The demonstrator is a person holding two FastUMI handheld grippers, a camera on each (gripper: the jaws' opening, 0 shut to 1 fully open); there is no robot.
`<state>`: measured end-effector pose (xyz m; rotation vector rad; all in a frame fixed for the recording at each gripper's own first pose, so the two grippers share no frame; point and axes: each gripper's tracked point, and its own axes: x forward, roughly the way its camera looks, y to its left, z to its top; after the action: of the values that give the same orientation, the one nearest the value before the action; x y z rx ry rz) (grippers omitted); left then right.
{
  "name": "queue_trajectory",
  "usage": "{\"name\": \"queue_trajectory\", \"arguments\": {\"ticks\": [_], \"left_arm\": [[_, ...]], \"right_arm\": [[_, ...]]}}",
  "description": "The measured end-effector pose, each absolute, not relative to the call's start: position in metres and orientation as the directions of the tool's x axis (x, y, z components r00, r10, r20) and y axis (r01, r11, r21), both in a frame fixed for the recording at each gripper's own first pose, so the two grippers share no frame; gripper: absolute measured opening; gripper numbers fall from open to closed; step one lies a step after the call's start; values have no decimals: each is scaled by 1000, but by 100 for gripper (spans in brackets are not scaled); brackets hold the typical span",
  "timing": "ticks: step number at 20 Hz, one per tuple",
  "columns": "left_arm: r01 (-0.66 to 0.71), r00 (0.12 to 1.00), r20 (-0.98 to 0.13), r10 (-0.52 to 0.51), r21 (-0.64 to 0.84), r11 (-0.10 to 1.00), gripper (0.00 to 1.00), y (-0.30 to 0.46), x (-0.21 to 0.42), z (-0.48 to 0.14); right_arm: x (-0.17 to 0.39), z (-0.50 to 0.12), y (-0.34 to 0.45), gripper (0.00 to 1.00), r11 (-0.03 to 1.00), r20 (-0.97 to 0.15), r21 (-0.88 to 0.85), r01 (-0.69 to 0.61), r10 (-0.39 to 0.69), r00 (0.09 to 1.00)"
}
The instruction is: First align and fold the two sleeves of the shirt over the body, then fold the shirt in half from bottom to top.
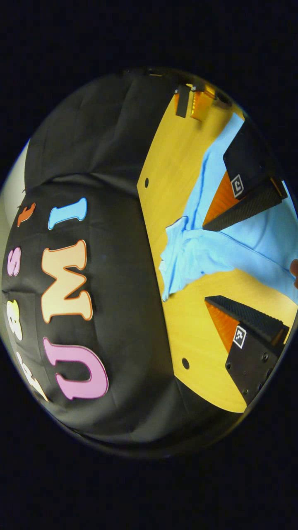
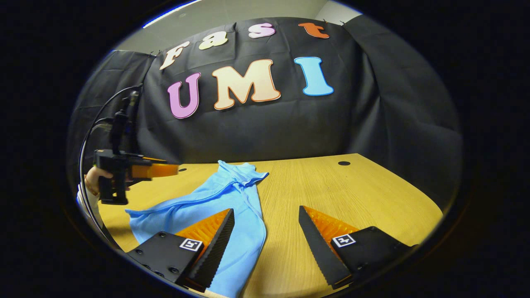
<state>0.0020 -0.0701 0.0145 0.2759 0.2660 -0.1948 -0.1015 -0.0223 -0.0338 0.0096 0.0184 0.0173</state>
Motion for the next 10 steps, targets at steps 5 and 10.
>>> {"name": "queue_trajectory", "arguments": {"ticks": [5, 10], "left_arm": [[195, 938, -327, -118, 216, 957, 95, -34, -61, -30], [220, 914, -383, -136, 184, 958, 96, -34, -102, -68]], "right_arm": [[-127, -58, -2, 98, 998, -70, -30, -63, 61, 996], [-151, -79, 13, 94, 995, -113, -43, -92, 86, 990]]}}
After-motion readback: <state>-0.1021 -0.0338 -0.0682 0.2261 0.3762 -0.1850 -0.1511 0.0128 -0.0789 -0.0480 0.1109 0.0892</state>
